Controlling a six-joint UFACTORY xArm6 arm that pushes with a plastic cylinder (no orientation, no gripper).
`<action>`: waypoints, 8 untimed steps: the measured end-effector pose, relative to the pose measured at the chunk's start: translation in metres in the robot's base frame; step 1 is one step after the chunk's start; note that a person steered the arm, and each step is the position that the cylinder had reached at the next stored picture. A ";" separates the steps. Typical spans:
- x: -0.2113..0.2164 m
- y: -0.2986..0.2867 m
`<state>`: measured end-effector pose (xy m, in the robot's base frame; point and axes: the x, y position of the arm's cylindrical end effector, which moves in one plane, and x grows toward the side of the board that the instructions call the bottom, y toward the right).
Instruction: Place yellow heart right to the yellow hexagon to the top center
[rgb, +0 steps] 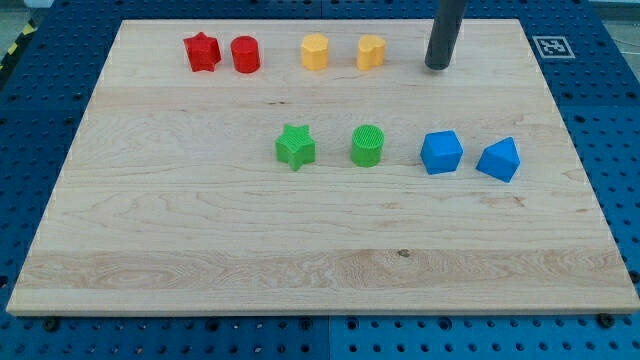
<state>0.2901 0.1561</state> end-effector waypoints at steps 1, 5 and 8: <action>0.000 -0.003; 0.018 -0.034; 0.001 -0.040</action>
<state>0.2911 0.1161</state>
